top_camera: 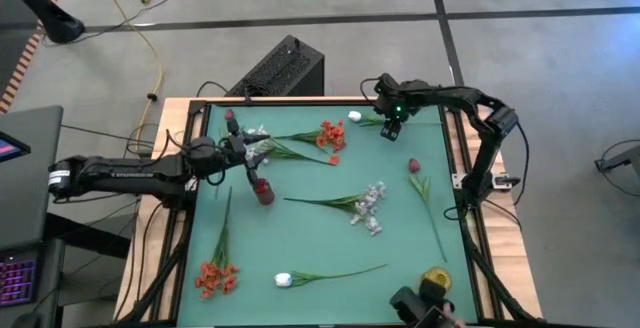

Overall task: Sort flowers into vase by color
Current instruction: Put the top white flower into the yellow vase

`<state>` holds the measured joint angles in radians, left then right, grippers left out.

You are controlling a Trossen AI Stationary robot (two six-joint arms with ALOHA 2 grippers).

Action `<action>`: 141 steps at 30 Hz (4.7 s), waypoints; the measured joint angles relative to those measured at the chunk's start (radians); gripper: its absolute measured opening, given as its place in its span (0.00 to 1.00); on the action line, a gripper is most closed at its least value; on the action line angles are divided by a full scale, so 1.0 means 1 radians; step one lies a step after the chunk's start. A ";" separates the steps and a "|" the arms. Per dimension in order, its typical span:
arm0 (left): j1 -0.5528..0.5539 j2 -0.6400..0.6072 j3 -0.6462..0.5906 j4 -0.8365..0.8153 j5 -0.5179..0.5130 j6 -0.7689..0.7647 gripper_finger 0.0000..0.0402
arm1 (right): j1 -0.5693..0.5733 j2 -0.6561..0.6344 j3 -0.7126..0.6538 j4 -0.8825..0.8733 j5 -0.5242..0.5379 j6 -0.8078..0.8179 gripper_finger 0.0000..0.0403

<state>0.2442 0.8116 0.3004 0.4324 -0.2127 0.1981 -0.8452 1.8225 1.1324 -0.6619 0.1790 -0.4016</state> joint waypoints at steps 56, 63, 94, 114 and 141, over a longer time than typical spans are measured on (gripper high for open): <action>0.018 0.000 0.000 -0.001 0.034 -0.017 0.45 | 0.017 -0.061 0.250 -0.242 -0.256 -0.013 0.08; 0.018 0.000 0.000 0.000 0.070 -0.024 0.45 | -0.002 -0.032 0.150 -0.120 -0.254 -0.026 0.41; 0.018 0.000 0.000 0.009 0.071 -0.007 0.45 | 0.029 0.075 0.153 -0.145 -0.066 -0.062 0.07; 0.017 -0.001 0.017 0.021 0.097 0.016 0.45 | 0.257 -0.571 0.153 -0.085 -0.675 0.284 0.04; 0.017 -0.001 0.017 0.067 0.098 -0.046 0.45 | 1.670 -1.112 -0.322 0.373 0.333 0.845 0.04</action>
<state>0.2611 0.8108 0.3172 0.4995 -0.1144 0.1523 0.8252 0.7108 0.8106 -0.2893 0.5115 0.4431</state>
